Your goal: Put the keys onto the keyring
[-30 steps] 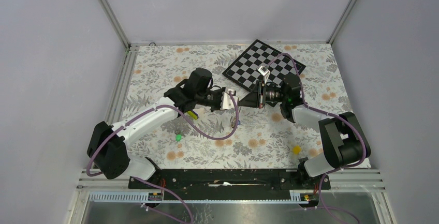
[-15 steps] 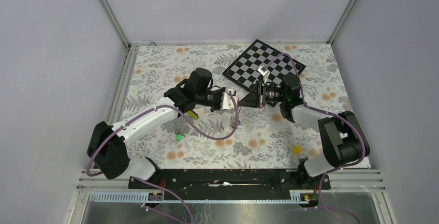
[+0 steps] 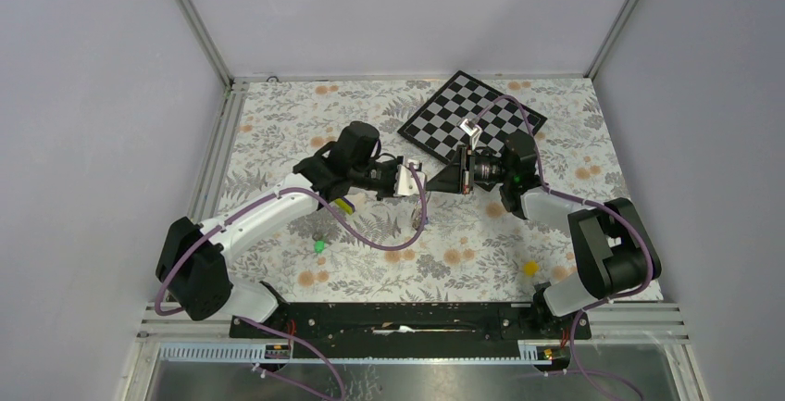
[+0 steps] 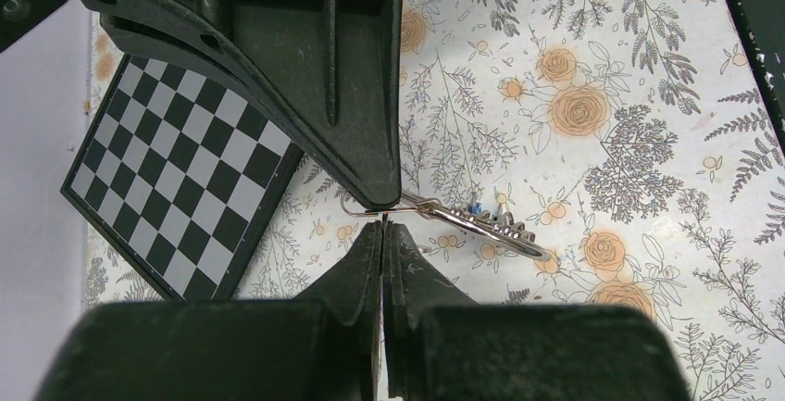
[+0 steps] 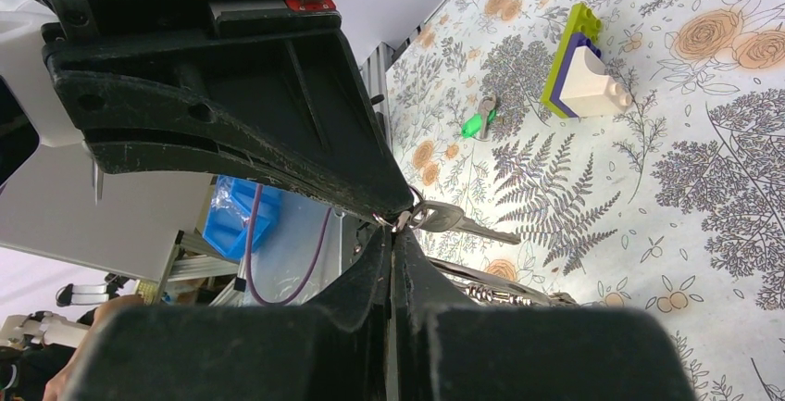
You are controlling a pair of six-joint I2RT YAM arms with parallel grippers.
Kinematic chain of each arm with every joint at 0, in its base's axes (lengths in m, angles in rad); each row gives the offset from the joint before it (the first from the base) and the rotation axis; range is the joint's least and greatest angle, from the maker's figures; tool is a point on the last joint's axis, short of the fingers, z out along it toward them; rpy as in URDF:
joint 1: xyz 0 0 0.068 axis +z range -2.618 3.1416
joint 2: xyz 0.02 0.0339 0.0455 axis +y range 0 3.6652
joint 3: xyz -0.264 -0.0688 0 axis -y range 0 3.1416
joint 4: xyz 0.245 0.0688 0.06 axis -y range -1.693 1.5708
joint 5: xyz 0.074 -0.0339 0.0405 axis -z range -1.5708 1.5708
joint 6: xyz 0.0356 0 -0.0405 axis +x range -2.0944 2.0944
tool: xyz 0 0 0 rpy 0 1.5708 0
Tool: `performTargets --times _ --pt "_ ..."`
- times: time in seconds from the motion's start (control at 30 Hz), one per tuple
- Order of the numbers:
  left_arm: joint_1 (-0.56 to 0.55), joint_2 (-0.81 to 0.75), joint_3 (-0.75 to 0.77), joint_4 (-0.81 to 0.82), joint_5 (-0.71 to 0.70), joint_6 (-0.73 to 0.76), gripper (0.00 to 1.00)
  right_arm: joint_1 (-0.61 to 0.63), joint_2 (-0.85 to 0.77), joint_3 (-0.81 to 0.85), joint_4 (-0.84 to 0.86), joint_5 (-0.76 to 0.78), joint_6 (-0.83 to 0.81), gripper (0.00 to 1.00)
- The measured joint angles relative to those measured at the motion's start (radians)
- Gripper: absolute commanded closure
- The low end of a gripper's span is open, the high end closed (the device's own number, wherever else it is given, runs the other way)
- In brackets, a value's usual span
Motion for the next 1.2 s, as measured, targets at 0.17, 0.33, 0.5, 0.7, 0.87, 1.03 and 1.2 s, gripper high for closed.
performTargets --times 0.17,0.33,0.5,0.7,0.87,1.03,1.2 --pt "0.002 0.001 0.000 -0.006 0.003 0.000 1.00 0.004 0.002 0.000 0.000 -0.001 0.000 1.00" --pt "0.002 0.001 0.002 -0.017 0.003 -0.001 1.00 0.010 0.002 0.000 -0.002 -0.002 -0.007 1.00" --pt "0.003 0.012 0.002 -0.025 0.003 -0.002 1.00 0.020 0.002 0.000 -0.005 -0.006 -0.023 1.00" --pt "0.003 0.019 0.011 -0.045 0.004 -0.009 1.00 0.029 0.002 0.002 -0.018 -0.006 -0.052 1.00" --pt "0.003 0.020 0.015 -0.057 0.003 -0.010 1.00 0.031 0.002 0.012 -0.054 -0.007 -0.081 1.00" --pt "0.004 0.020 0.015 -0.061 0.000 -0.011 1.00 0.034 -0.002 0.023 -0.109 -0.003 -0.127 1.00" --pt "0.004 0.020 0.014 -0.058 -0.008 -0.014 1.00 0.037 -0.043 0.032 -0.219 0.036 -0.224 1.00"
